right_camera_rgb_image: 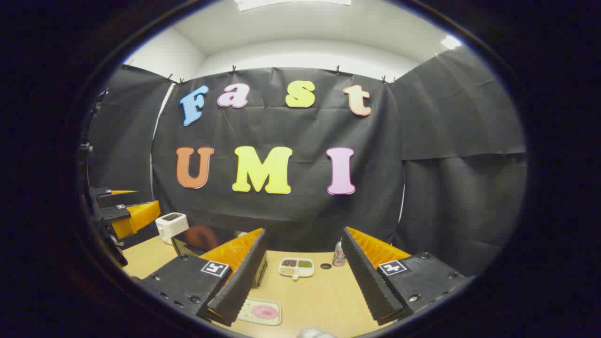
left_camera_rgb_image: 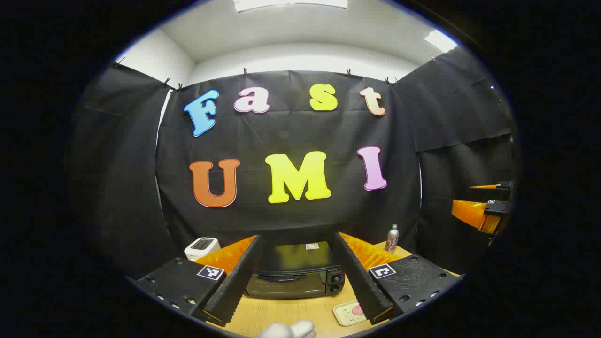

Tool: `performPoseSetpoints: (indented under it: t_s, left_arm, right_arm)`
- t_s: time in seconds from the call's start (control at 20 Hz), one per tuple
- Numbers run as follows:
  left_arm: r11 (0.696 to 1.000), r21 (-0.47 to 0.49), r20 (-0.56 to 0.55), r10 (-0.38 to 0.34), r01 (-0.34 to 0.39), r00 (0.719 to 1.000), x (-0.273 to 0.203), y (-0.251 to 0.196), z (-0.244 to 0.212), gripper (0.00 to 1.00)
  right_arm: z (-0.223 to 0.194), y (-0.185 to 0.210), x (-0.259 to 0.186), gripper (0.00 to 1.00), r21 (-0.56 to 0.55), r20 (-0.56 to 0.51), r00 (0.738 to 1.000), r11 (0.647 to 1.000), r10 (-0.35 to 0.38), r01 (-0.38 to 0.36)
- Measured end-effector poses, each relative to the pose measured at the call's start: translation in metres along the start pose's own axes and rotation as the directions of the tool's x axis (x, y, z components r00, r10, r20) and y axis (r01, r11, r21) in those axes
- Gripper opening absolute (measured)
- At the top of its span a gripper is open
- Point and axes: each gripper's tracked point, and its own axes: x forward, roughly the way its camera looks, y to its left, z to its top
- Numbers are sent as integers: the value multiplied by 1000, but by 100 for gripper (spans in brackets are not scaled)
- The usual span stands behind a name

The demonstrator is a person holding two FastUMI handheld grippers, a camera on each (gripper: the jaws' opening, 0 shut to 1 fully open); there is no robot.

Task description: Open the electric oven with the left hand, put the food in, and close the electric oven.

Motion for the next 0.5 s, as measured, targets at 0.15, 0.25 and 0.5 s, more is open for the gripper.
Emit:
performPoseSetpoints:
  t_s: [0.15,0.25,0.5]
  left_arm:
    - [1000,4,2,10,-10,1000,-3,5,0,96]
    - [1000,6,6,30,-30,1000,-4,12,2,96]
    - [997,-13,4,81,-81,997,-9,28,7,96]
  right_arm:
    - [3,0,-2,96,-6,5,1000,1000,-6,6]
    - [6,1,-4,96,-4,17,1000,1000,-1,1]
    - [-1,8,0,96,-1,4,1000,1000,20,-20]
